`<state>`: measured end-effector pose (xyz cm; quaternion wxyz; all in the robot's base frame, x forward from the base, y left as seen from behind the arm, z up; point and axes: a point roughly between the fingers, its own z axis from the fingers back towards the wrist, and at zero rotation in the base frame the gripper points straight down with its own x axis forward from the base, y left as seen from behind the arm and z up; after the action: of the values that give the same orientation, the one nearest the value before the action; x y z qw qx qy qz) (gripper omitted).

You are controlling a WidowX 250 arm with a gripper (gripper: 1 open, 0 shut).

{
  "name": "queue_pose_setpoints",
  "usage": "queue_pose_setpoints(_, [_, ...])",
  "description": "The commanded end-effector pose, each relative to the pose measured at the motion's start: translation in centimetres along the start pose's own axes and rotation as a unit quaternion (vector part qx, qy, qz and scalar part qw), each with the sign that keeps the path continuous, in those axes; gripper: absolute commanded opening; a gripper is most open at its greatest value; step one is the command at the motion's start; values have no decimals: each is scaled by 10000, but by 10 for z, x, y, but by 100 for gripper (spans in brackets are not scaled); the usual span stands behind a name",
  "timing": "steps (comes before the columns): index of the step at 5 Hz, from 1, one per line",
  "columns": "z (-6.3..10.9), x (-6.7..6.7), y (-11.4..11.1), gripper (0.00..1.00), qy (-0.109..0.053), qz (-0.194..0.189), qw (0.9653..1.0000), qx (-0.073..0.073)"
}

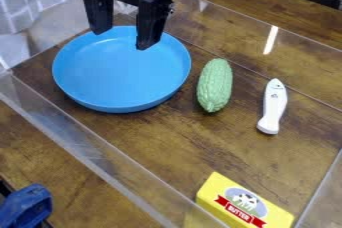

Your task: Put the yellow brick in the blue tray

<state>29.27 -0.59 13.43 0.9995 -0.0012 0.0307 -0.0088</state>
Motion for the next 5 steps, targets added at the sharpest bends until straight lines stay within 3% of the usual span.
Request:
queue_pose_setpoints(1, [-7,-3,-3,100,59,-50,10000,-14])
queue_pose_setpoints(2, [-16,-6,-17,100,97,-364,9993,-18])
queue_pose_setpoints(3, [-17,-19,-44,100,67,-1191,9929,44])
queue_pose_setpoints(4, [-28,-29,-73,100,78,-1948,9807,156])
queue_pose_setpoints(5, [-51,-30,-99,100,184,-2272,9732,291])
